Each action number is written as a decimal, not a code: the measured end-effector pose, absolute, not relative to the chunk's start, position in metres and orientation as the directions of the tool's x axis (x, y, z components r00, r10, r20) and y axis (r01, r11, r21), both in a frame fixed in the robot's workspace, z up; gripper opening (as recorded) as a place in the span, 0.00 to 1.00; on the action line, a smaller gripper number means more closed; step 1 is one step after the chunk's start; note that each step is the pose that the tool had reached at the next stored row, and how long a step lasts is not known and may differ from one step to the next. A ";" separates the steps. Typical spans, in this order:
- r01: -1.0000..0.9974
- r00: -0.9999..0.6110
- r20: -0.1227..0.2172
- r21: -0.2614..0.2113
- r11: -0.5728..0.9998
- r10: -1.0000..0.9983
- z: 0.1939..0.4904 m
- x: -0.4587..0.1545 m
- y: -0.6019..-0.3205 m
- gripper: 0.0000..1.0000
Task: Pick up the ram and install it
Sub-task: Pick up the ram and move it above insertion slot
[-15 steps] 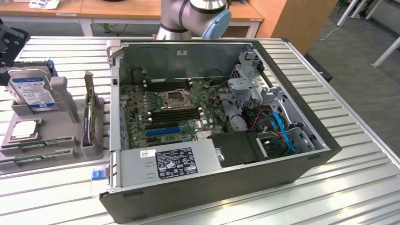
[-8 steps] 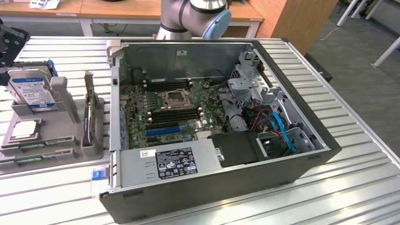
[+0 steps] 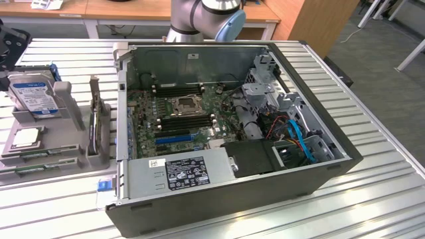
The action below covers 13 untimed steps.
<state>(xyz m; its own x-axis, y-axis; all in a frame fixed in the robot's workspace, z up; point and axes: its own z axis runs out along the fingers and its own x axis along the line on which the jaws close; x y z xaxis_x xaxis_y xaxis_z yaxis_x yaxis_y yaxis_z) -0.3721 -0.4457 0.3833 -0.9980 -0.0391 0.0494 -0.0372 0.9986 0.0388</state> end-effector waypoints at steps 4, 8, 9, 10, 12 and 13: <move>-0.091 -0.994 0.049 0.039 0.995 -0.093 0.383 -0.372 -0.446 0.10; -0.149 -0.987 0.049 0.039 0.988 -0.151 0.383 -0.372 -0.446 0.10; -0.164 -0.985 0.049 0.039 0.986 -0.166 0.383 -0.372 -0.446 0.10; -0.178 -0.982 0.049 0.039 0.983 -0.180 0.383 -0.372 -0.446 0.10; -0.211 -0.976 0.049 0.039 0.977 -0.212 0.383 -0.372 -0.446 0.10; -0.226 -0.972 0.049 0.039 0.973 -0.228 0.383 -0.372 -0.446 0.10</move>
<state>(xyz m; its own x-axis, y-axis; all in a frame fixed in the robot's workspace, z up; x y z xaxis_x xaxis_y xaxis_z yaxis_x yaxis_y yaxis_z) -0.3722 -0.4457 0.3833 -0.9725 -0.2277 0.0495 -0.2260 0.9734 0.0388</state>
